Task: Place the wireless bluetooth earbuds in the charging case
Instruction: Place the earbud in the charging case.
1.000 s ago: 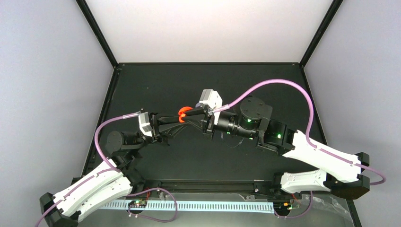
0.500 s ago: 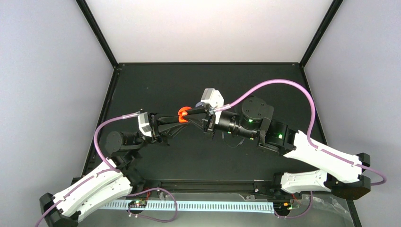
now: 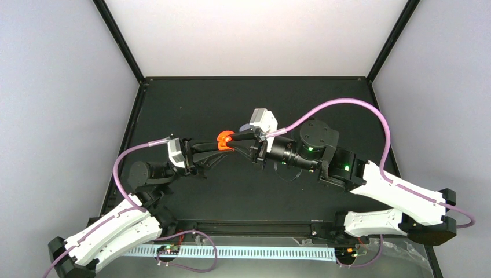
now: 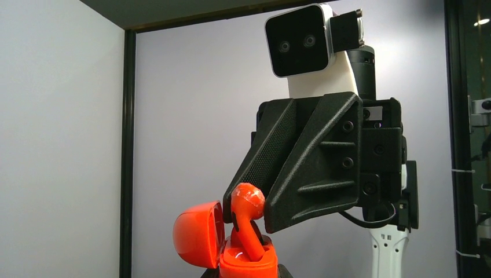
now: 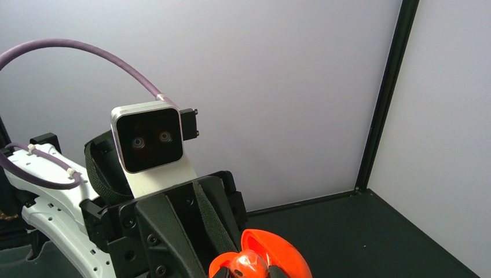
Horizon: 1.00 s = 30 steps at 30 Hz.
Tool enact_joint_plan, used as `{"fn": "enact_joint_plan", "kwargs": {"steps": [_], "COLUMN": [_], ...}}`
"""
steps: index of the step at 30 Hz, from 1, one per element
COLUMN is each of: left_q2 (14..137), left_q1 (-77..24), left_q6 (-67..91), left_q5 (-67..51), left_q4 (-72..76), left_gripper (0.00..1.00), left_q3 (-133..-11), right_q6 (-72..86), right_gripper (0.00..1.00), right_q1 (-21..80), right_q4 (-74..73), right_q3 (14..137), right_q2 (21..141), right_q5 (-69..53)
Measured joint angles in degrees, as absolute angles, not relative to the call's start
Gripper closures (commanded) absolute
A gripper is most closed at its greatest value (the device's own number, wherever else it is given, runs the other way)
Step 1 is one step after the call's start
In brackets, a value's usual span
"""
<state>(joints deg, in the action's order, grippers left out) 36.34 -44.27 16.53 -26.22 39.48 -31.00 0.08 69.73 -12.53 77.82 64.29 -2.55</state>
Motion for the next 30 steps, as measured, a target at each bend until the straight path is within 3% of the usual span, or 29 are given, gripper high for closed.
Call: {"fn": "enact_joint_plan", "kwargs": {"steps": [17, 30], "left_q2": [36.36, 36.36], "left_q1": [-44.27, -44.27], "left_q6": [16.56, 16.56], "left_q5": [-26.22, -25.93], "left_q4": [39.48, 39.48], "left_gripper": [0.99, 0.99], "left_q3": [-31.0, -31.0], "right_q6": [0.1, 0.51], "right_gripper": [0.77, 0.57], "right_q1": [69.73, 69.73], "right_q4": [-12.99, -13.5], "right_q3": [77.71, 77.71], "right_q2": [64.27, 62.67], "right_q5": [-2.5, -1.76]}}
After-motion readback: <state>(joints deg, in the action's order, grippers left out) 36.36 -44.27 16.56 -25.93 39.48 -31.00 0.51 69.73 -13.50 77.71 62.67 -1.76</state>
